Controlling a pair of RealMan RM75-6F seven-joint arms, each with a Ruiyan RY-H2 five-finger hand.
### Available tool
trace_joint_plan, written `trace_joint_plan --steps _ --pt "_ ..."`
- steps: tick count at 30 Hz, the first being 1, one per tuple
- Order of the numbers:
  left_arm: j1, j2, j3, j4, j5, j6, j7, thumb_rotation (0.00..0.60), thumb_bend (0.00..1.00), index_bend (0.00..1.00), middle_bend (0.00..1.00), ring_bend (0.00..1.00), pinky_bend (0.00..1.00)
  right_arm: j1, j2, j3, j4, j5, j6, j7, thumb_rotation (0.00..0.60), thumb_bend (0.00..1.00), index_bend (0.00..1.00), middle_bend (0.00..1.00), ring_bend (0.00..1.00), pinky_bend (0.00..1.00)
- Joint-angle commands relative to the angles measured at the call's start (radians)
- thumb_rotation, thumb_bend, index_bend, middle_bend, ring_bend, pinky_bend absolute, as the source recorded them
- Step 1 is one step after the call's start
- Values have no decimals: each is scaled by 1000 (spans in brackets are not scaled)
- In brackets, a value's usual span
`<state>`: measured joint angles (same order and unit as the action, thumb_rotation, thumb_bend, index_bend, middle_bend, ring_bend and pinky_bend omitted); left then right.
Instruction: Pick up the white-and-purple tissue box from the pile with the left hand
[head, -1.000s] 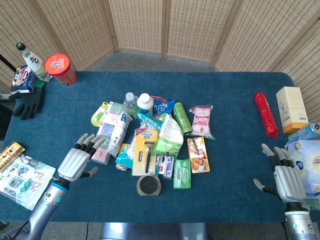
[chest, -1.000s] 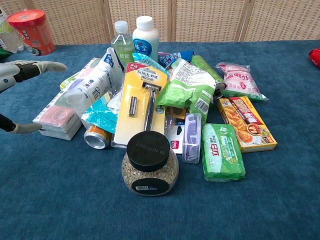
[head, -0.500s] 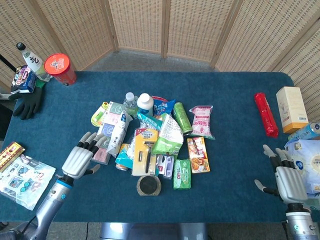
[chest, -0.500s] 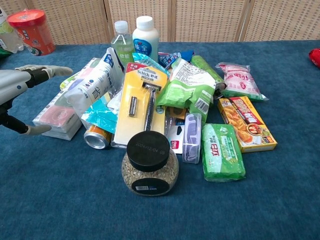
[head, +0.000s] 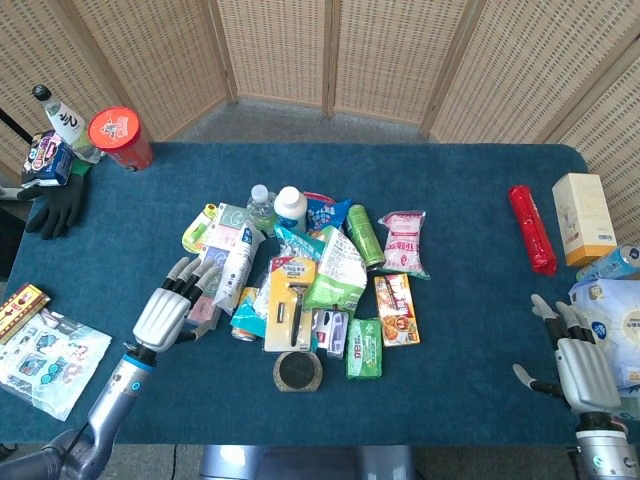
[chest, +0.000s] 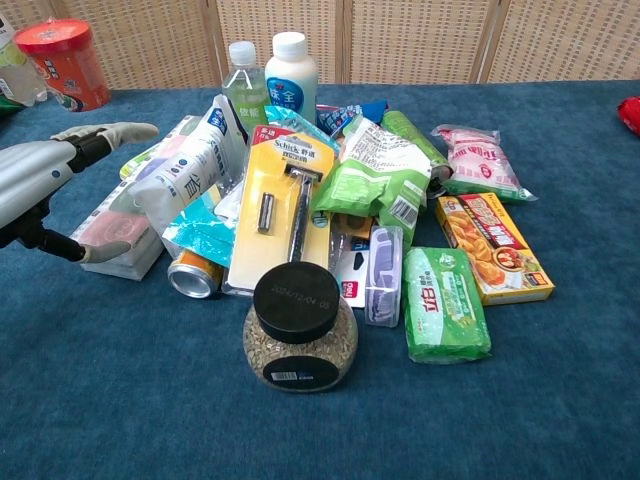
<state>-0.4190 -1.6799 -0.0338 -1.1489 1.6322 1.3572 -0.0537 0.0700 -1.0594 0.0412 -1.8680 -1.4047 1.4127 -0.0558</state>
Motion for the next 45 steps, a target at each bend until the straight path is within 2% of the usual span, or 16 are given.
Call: trace_joint_plan --steps 1,10,16,20,24,28,34,40,45 --pt "-1 -8 8 18 2 -4 5 600 291 0 11 0 0 0 4 0 -5 0 -2 3 592 228 0 216 0 0" --pt "21 59 -12 -33 -61 -13 49 600 290 0 0 0 0 -3 8 -7 -16 -14 -7 32 588 229 0 215 0 0" --pt "58 152 -41 -61 -119 15 62 600 291 0 0 0 0 -12 17 -13 -32 -22 0 48 585 229 0 215 0 0" --pt "101 229 -63 -125 -179 32 19 600 290 0 0 0 0 -17 19 -15 -33 -24 3 49 573 230 0 216 0 0" --pt "118 263 -51 -207 -180 30 -11 600 291 0 0 0 0 -10 15 -16 -29 -22 -12 50 566 228 0 215 0 0" --pt "105 247 -29 -246 -150 9 23 600 289 0 0 0 0 -3 8 -15 -24 -25 -23 52 565 230 0 216 0 0" --pt "66 178 -28 -251 -133 -40 68 600 290 0 0 0 0 -7 16 -12 -15 -18 -19 70 557 230 0 216 0 0" --pt "37 86 -22 -184 -116 -66 90 600 287 0 0 0 0 -22 21 -17 -1 -14 -9 97 543 230 0 216 0 0" --pt "26 37 -20 -79 -100 -59 139 600 286 0 0 0 0 -29 27 -22 0 -28 -2 129 528 231 0 215 0 0"
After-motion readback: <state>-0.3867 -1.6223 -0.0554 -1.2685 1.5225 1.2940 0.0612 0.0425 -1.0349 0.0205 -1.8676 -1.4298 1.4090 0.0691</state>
